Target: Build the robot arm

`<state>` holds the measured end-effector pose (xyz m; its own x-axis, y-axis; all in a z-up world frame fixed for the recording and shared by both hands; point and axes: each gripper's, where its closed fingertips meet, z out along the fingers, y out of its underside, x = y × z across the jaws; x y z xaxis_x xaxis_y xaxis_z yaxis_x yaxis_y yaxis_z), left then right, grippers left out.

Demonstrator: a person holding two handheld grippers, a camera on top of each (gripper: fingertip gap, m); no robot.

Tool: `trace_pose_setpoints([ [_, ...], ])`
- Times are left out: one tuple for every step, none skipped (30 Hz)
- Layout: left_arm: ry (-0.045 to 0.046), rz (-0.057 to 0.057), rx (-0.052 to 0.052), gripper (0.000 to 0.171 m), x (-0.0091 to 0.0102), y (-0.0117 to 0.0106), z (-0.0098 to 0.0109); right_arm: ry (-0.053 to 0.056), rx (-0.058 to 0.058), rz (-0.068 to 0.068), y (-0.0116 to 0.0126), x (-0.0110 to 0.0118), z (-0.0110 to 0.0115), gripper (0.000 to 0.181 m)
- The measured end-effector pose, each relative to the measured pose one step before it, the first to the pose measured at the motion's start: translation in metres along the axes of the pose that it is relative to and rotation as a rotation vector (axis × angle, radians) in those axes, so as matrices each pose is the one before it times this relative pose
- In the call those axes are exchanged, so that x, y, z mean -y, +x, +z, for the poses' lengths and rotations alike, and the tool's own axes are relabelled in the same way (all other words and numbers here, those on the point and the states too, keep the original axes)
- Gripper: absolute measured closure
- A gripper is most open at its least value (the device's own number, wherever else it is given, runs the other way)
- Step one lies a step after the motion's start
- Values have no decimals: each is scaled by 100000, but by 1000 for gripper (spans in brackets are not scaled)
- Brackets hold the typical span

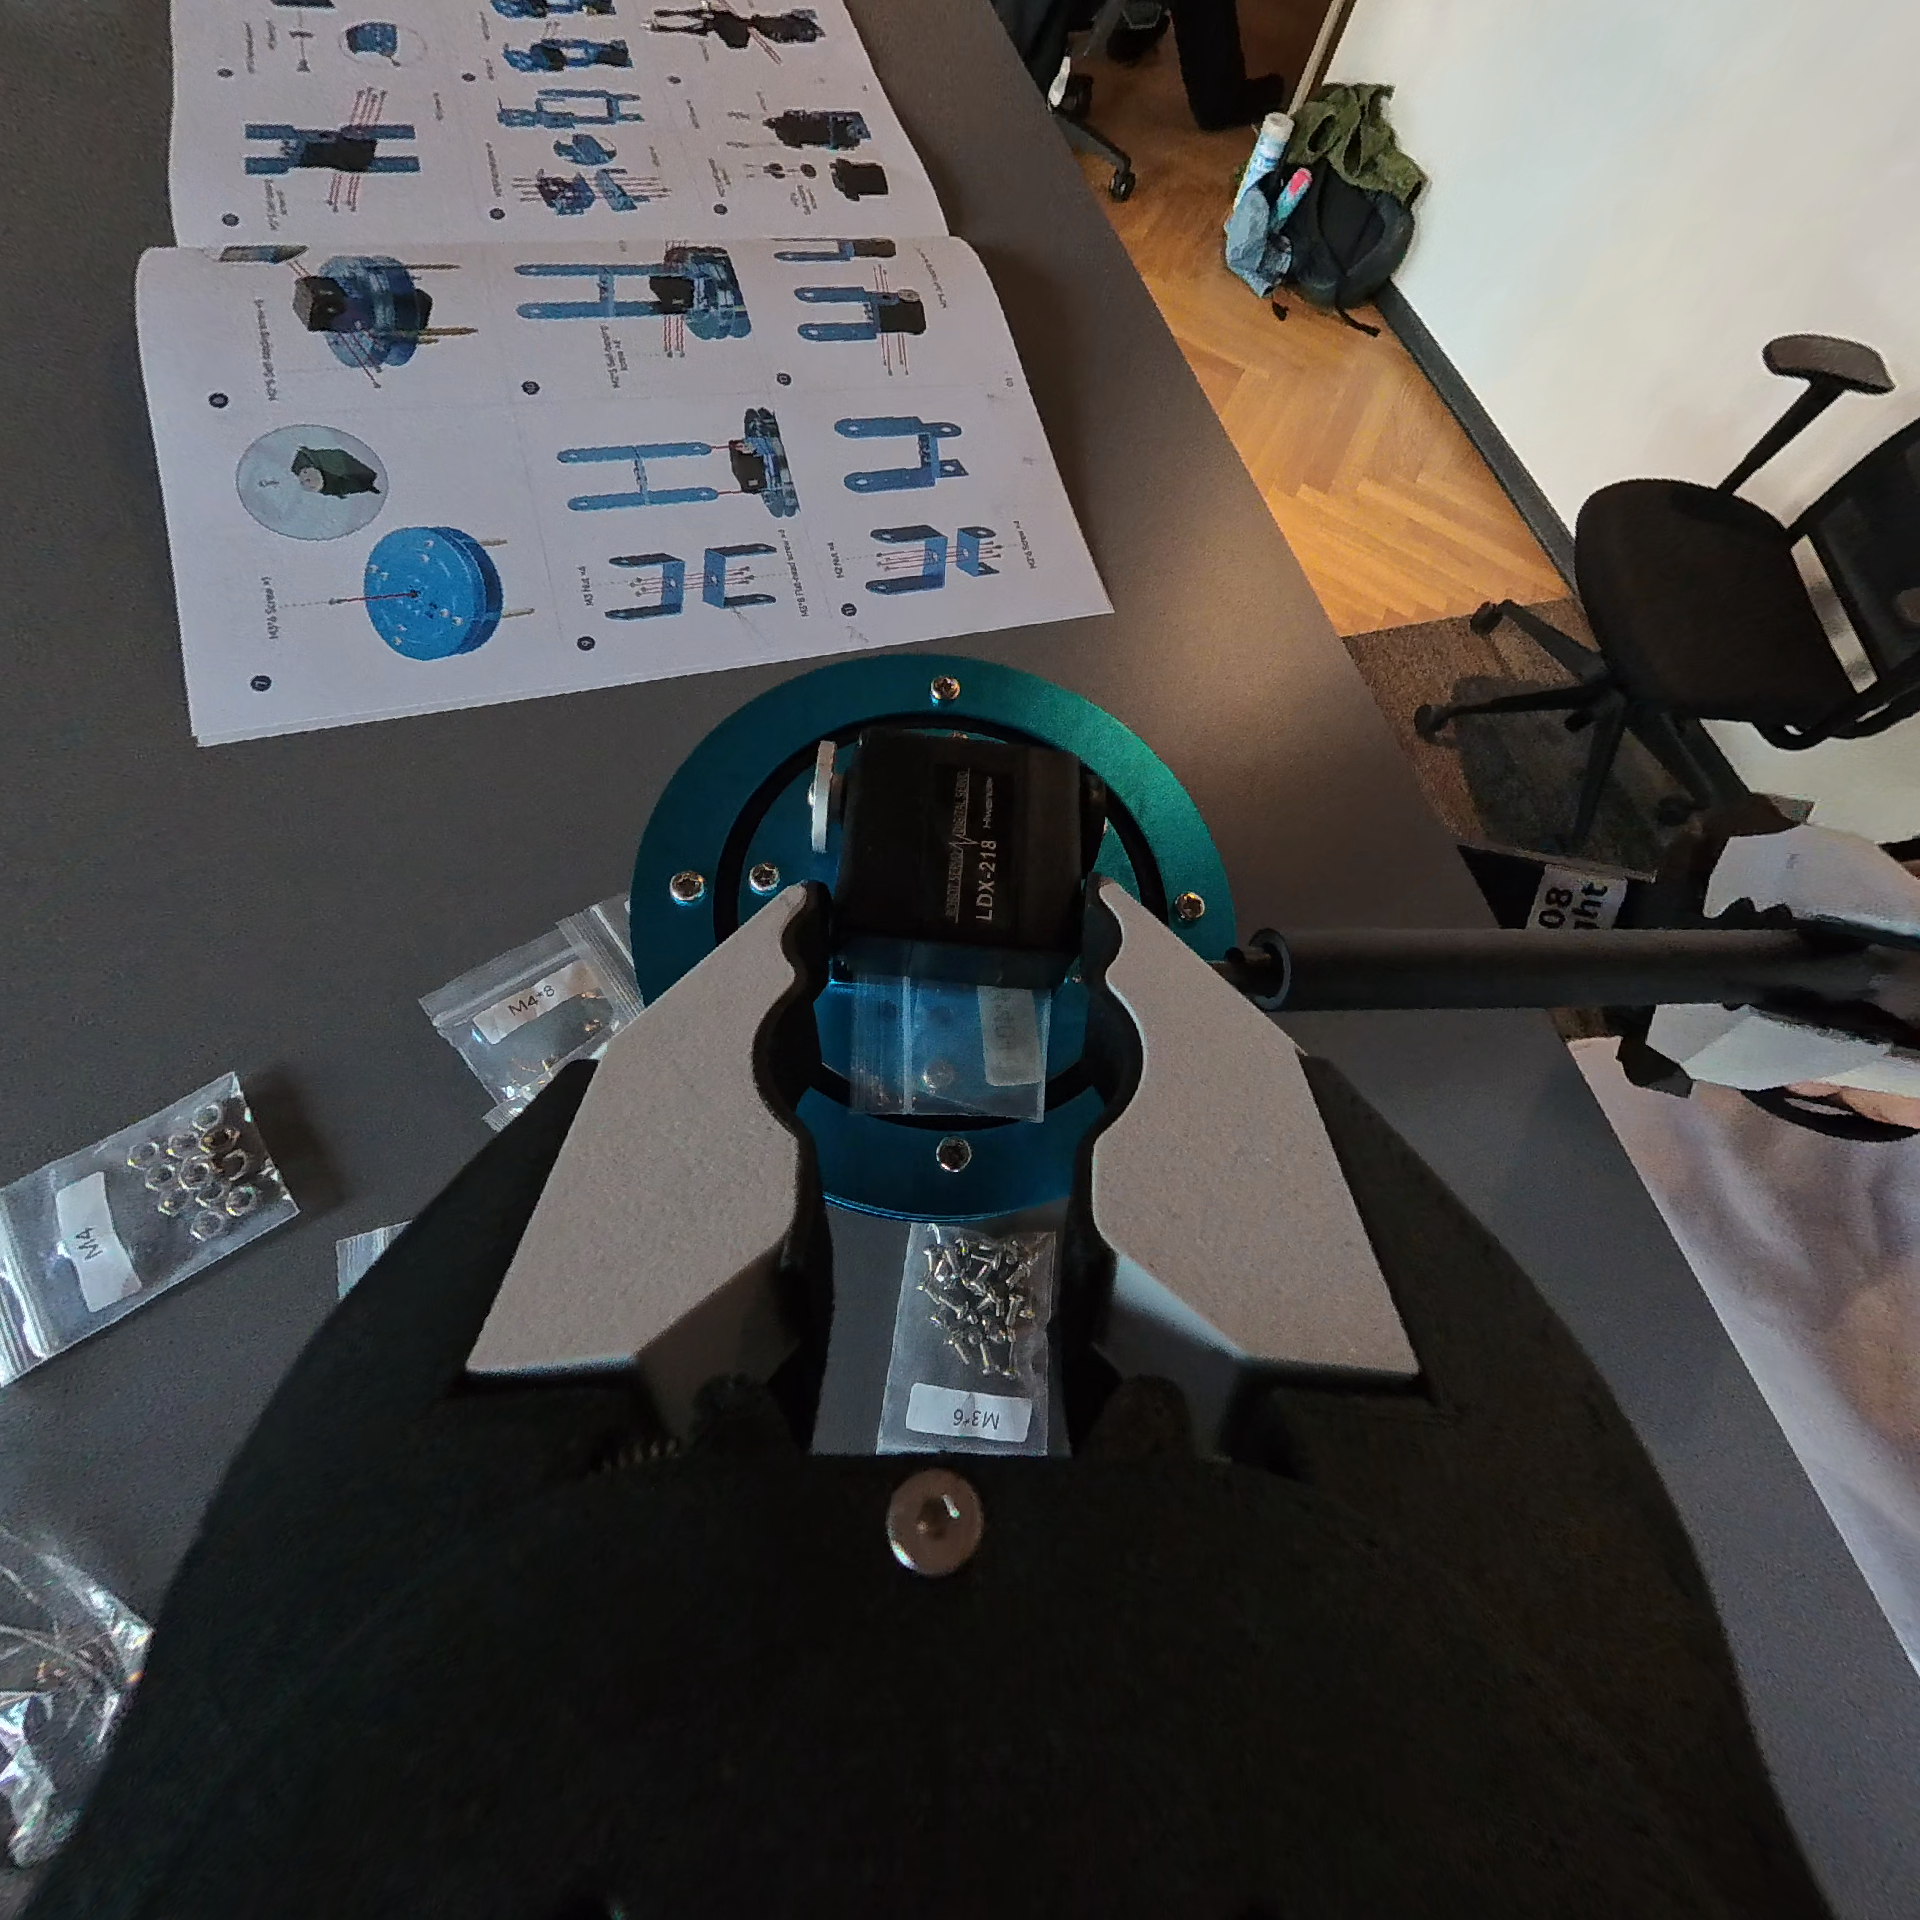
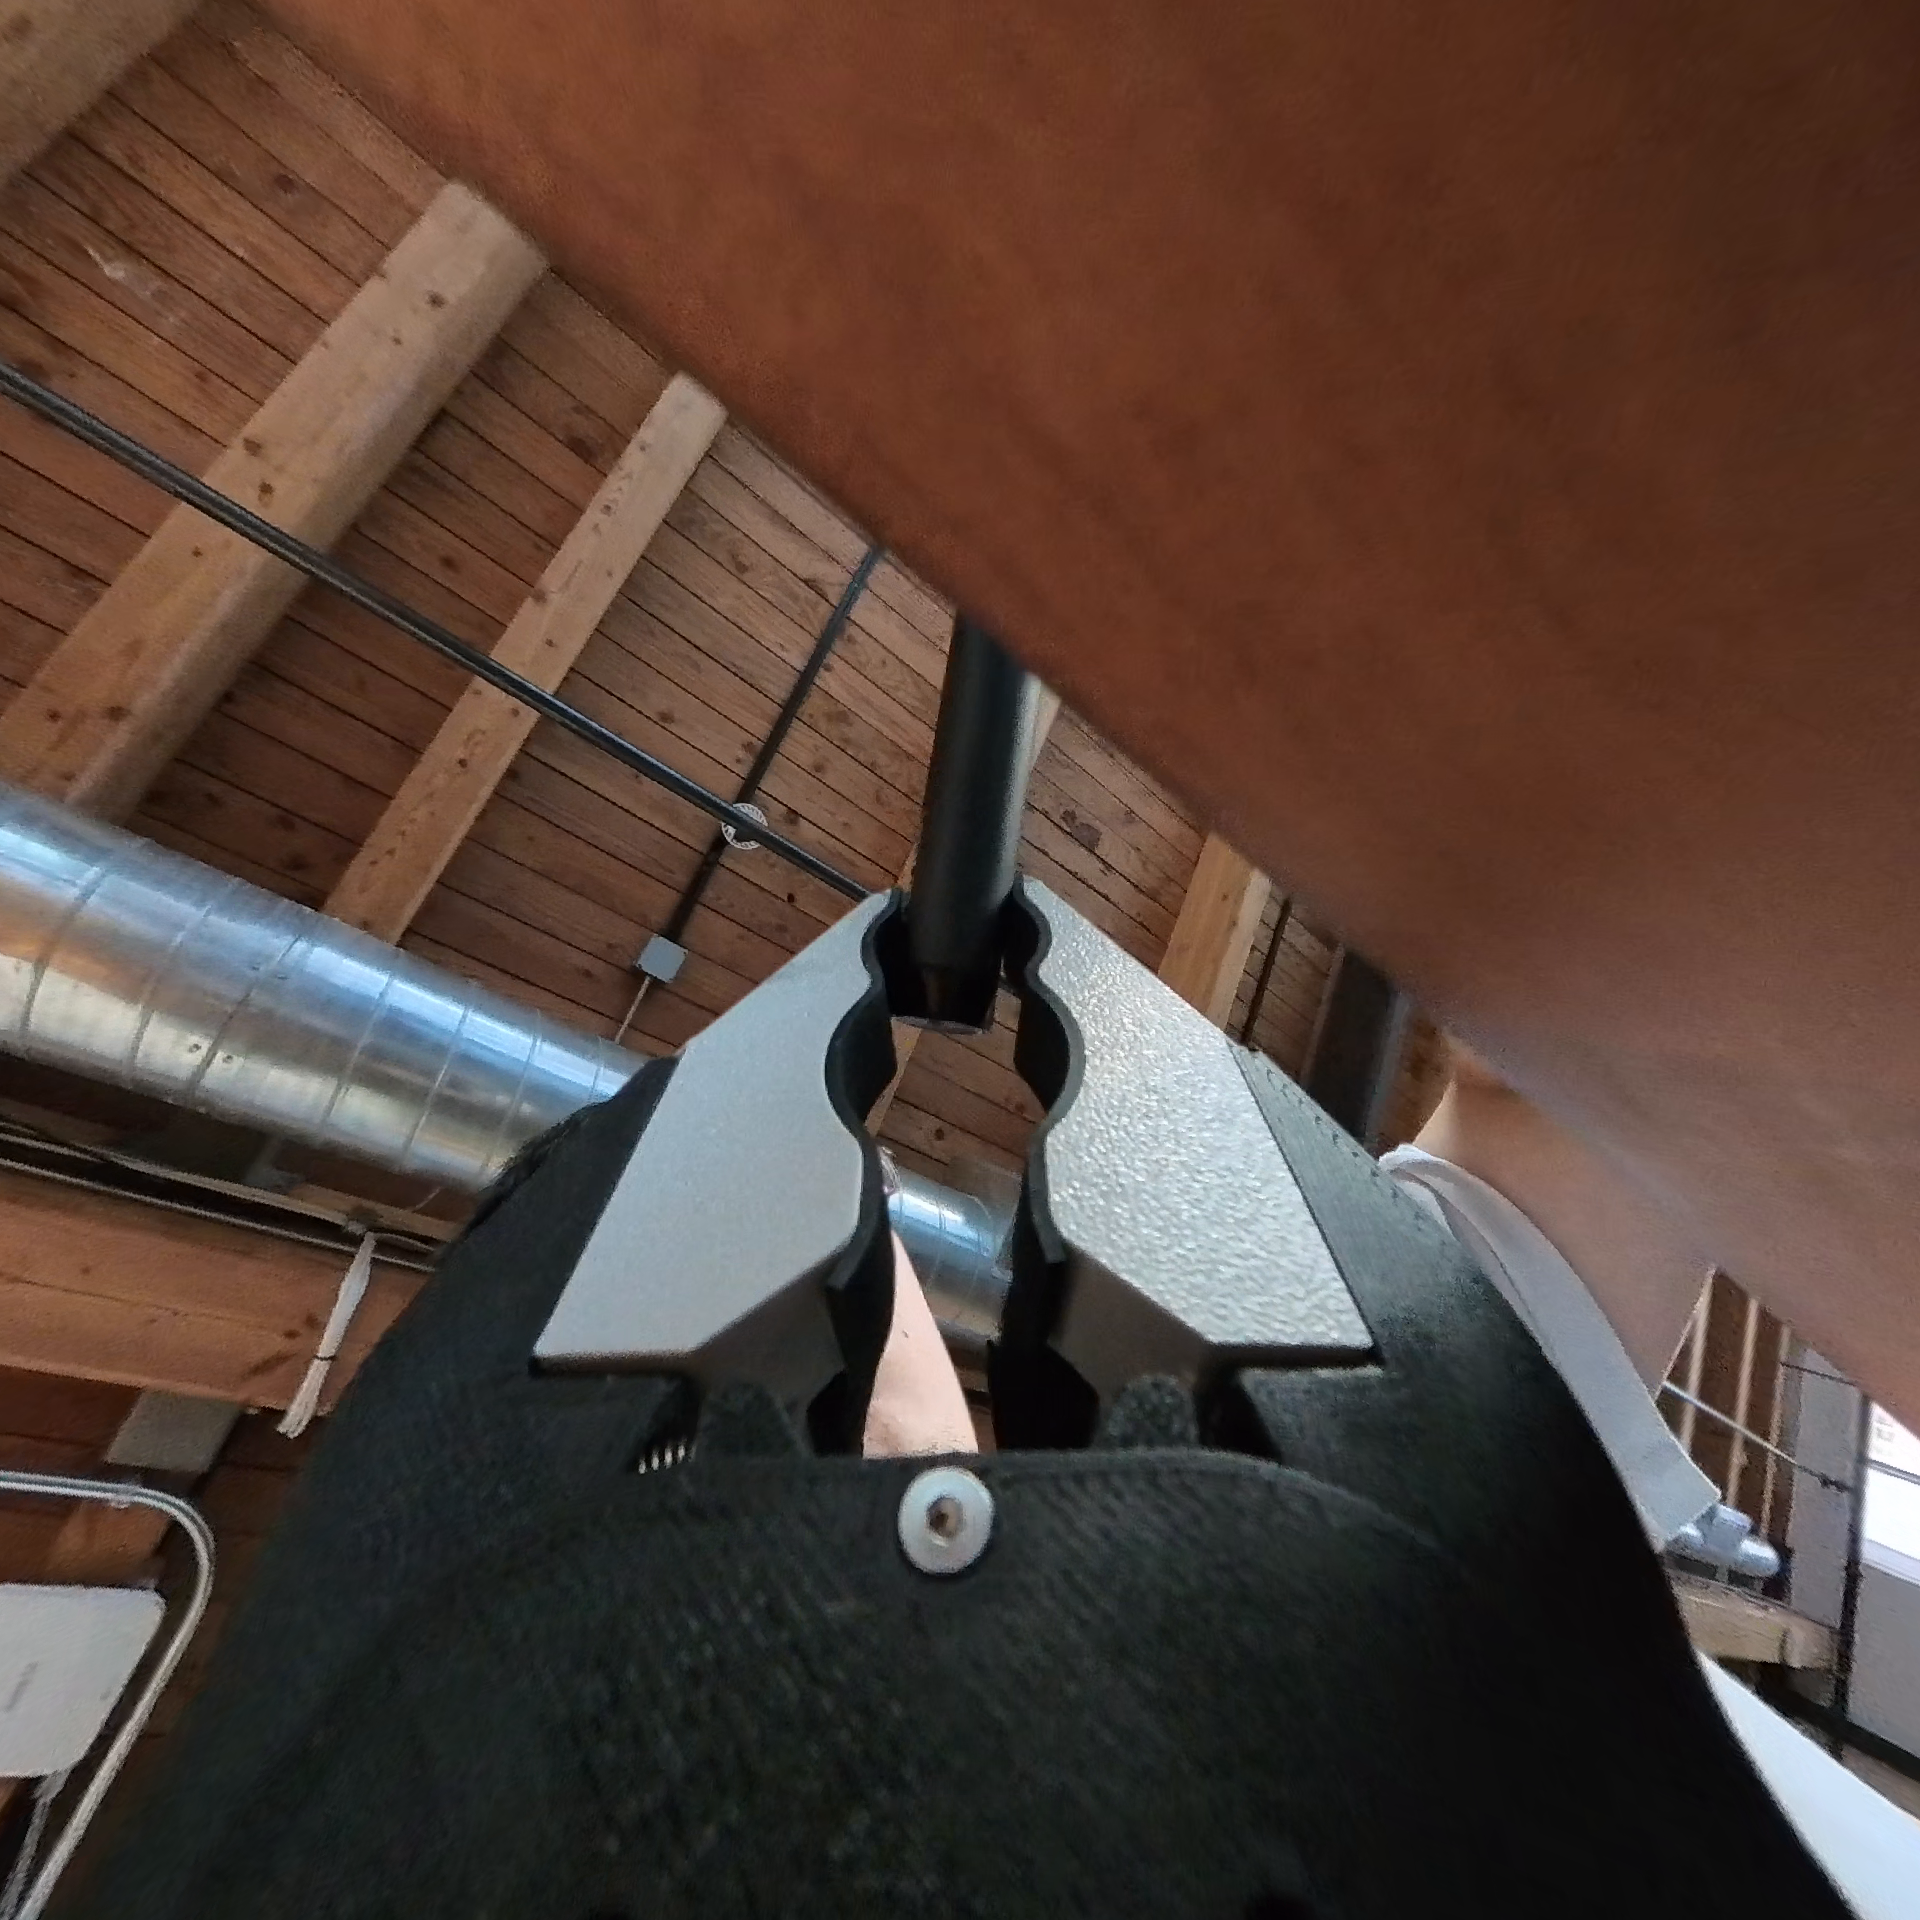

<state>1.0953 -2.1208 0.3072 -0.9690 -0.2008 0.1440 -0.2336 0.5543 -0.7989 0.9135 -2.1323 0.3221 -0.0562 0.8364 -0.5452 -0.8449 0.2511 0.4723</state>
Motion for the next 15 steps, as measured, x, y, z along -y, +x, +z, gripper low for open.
trace_pose_setpoints([
  [337, -415, -148, 124, 34, -6, 9, -163, 209, 948, 56, -9, 2, 166],
  [595, -609, -196, 124, 41, -5, 15, -32, 551, 1119, -17, 1, 7, 166],
  [923, -834, -470, 124, 60, 17, -10, -127, 72, 407, 29, -36, 30, 166],
  [1475, -1381, -788, 123, 107, 26, -7, -248, -348, -222, 55, -35, 19, 166],
  [2181, -2111, -814, 118, 224, -7, -45, -201, -396, -233, 45, -15, 18, 166],
  [3228, -2779, 156, 104, 451, -145, -151, 99, -62, -109, -10, 38, 3, 166],
  [4235, -2489, -750, 97, 648, 32, -356, 32, -43, -155, -29, 58, 4, 166],
  [5280, -2442, 274, 94, 804, -53, -598, -131, -362, -342, 6, 44, -5, 165],
  [5905, -2623, 1549, 93, 860, -109, -773, -23, -422, -462, 14, 33, 6, 166],
  [5340, -4199, 2778, 93, 689, -147, -874, 66, -70, -355, -23, 44, -2, 165],
  [4414, -5699, 2342, 94, 402, 32, -918, -228, -72, 81, 1, 11, 10, 166],
  [4366, -5709, 410, 95, 166, 432, -929, 52, -27, 11, 4, 44, 0, 166],
  [3883, -6250, 584, 102, -162, 470, -935, 9, -133, -142, 29, 39, -2, 166],
  [3421, -6379, -337, 112, -451, 553, -842, -178, -158, -57, 61, 40, 1, 166],
  [2609, -6192, -2102, 119, -749, 665, -667, 14, -357, -146, 94, 48, -13, 166],
])
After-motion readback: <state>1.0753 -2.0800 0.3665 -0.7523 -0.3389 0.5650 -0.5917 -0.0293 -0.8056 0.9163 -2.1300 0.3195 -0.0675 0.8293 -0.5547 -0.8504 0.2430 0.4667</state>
